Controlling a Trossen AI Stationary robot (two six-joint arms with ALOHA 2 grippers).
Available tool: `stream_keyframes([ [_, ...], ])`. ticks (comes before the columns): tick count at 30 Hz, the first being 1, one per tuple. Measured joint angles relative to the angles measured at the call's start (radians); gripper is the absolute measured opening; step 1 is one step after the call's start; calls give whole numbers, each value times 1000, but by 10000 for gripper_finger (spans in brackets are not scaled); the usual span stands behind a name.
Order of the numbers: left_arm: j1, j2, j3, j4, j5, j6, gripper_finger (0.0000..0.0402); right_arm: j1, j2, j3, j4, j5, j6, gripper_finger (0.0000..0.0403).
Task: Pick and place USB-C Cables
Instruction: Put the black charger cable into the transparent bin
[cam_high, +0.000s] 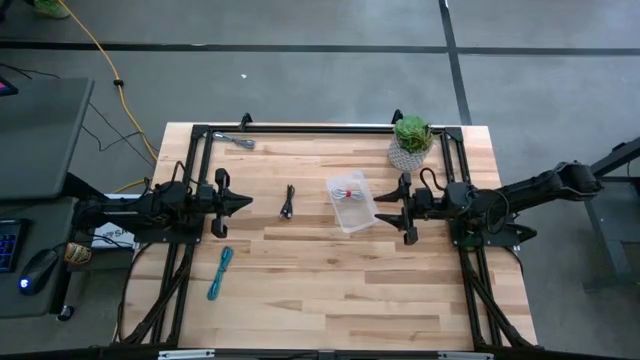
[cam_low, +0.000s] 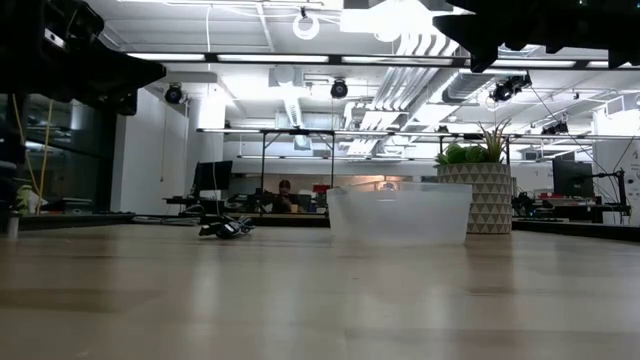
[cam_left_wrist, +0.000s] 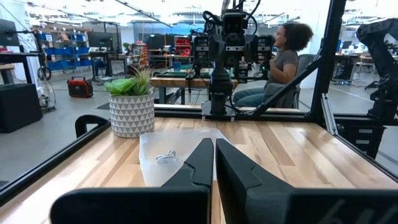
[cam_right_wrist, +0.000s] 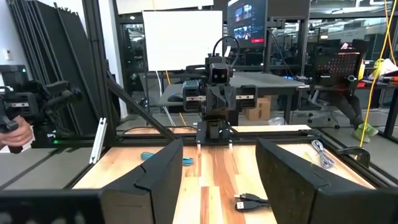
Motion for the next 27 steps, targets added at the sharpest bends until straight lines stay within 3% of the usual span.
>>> stream_keyframes([
  [7,0,0,0,9,0,-65,17,0,0,0,0,0,0,195],
  [14,-41,47,0,179,-11,-147,98,0,0,0,1,60,-8,195],
  [21,-113,216,0,300,-201,-156,186,0,0,0,1,78,-8,195],
  [27,-124,393,86,326,-274,-202,235,0,0,0,1,77,-8,195],
])
